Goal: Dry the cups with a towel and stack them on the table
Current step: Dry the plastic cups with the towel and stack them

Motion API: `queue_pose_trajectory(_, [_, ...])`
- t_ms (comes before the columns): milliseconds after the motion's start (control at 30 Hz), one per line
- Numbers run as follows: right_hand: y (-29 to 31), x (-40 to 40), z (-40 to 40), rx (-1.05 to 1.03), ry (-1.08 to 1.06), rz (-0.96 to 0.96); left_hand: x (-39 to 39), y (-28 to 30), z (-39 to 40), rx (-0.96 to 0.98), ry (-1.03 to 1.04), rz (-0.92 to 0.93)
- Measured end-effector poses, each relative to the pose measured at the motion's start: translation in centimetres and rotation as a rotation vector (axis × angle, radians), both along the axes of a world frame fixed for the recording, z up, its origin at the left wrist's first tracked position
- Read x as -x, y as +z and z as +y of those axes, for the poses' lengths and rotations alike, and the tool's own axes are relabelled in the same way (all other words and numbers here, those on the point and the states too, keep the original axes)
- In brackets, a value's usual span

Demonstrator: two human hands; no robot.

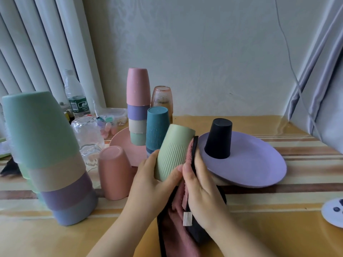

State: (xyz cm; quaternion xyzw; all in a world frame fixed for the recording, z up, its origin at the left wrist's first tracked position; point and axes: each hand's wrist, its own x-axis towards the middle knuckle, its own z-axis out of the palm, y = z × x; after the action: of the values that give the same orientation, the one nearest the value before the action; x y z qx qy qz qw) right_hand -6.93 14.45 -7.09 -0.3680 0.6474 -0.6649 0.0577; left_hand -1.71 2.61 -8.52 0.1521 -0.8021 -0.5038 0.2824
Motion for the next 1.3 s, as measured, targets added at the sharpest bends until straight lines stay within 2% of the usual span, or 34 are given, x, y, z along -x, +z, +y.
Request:
queue_pose_trajectory(133, [0.1, 1.5, 0.7, 0.093, -0.069, -0.099, -0.3, 0.5, 0.6, 0.012, -0.180, -0.032])
queue_pose_trajectory(333, [0.0, 2.1, 1.5, 0.141, -0.046, -0.238, -0.9, 1.5, 0.4, -0.302, -0.389, -0.019])
queue_pose_trajectory(433, [-0.8, 1.9, 1.0, 0.101, 0.017, -0.328, -1.0, 1.4, 0.1, -0.448, -0.400, 0.030])
queue_pose_trajectory(500, [-1.0, 1.5, 0.8, 0.074, 0.067, -0.311, -0.9, 1.4, -0.1, -0.539, -0.394, 0.061])
queue_pose_trajectory(633, [-1.3, 1.1, 0.4, 0.026, 0.076, -0.275, -0.7, 1.2, -0.9, -0.596, -0.329, 0.077])
queue_pose_trajectory(733, [-0.9, 1.4, 0.3, 0.068, 0.023, -0.236, -0.3, 1.0, -1.4, -0.520, -0.169, 0.136])
queue_pose_trajectory(833, [-0.3, 1.5, 0.6, 0.081, 0.011, -0.224, -0.2, 1.1, -0.8, -0.354, 0.022, 0.240])
queue_pose_trajectory(900, [-0.3, 1.2, 0.6, 0.059, 0.040, -0.170, -0.2, 1.4, 0.1, -0.256, 0.070, 0.251])
queue_pose_trajectory(1100, [-0.1, -0.7, 0.0, -0.019, 0.162, -0.038, -0.4, 1.1, 0.0, -0.123, 0.020, 0.132])
queue_pose_trajectory(1200, [-0.3, -0.5, -0.2, 0.013, 0.113, -0.024, -0.4, 0.6, -0.7, -0.145, -0.082, 0.016])
queue_pose_trajectory(1300, [-0.3, 0.6, 0.1, 0.072, 0.032, -0.068, -0.6, 0.6, -0.8, -0.022, -0.204, -0.099])
